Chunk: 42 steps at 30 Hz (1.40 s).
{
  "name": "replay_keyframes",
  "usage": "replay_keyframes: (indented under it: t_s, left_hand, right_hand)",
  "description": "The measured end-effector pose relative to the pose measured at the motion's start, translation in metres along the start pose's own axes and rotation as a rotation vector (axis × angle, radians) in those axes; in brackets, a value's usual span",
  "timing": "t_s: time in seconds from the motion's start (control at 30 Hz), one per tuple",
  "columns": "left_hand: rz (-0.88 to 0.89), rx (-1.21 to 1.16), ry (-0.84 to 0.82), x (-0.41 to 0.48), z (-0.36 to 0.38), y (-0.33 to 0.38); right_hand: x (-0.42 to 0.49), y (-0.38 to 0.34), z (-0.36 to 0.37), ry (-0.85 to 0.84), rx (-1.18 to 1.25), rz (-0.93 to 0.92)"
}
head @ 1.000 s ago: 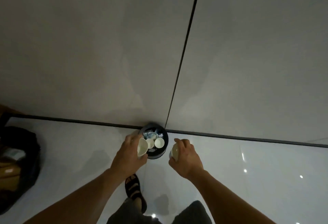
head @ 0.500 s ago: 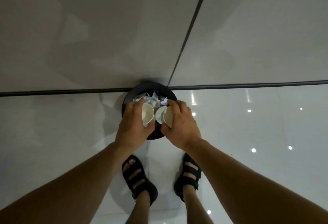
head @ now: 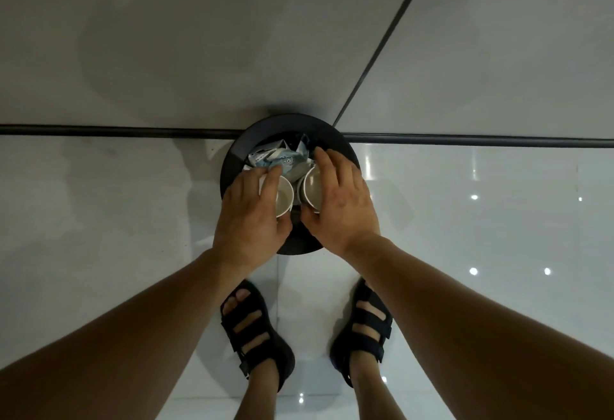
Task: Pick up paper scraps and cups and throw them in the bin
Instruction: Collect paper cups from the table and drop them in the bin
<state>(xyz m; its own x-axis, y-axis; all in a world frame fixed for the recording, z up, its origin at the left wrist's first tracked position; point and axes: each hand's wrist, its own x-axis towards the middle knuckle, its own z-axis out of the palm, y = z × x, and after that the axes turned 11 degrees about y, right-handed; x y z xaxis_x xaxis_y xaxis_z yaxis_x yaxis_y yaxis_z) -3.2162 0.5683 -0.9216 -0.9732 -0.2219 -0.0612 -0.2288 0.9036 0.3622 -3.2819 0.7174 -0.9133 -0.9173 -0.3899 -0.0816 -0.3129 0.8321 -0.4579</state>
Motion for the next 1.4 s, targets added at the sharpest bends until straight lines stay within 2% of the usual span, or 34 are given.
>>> replay_keyframes:
  t_s: [0.13, 0.27, 0.47, 0.57, 0.63, 0.77, 1.0, 1.2, 1.4]
  left_hand:
    - [0.044, 0.166, -0.082, -0.013, 0.014, -0.004]
    - [0.011, 0.192, -0.067, -0.021, 0.026, -0.009]
    - [0.054, 0.202, -0.062, -0.025, 0.02, -0.012]
    - [0.059, 0.196, -0.075, -0.026, 0.014, -0.008]
    - [0.052, 0.198, -0.078, -0.026, 0.013, -0.007]
    - [0.047, 0.198, -0.037, -0.027, 0.016, -0.01]
    - [0.05, 0.2, -0.063, -0.03, 0.015, -0.013]
    - [0.014, 0.245, -0.109, -0.022, -0.039, 0.0]
    - [-0.032, 0.278, -0.109, -0.004, -0.138, 0.054]
  right_hand:
    - [-0.011, 0.008, 0.013, -0.052, -0.188, -0.055]
    - [-0.017, 0.016, 0.022, -0.097, -0.294, -0.035]
    - [-0.014, 0.01, 0.025, -0.08, -0.311, 0.027]
    - [-0.016, 0.002, 0.024, -0.021, -0.27, -0.051]
    - [-0.017, 0.0, 0.025, -0.053, -0.284, -0.1]
    - [-0.012, 0.01, 0.027, -0.117, -0.346, -0.048]
    - [-0.007, 0.013, 0.026, -0.161, -0.261, -0.016]
    - [-0.018, 0.01, -0.019, -0.208, -0.128, 0.022]
    - [-0.03, -0.008, -0.117, -0.214, -0.106, 0.029]
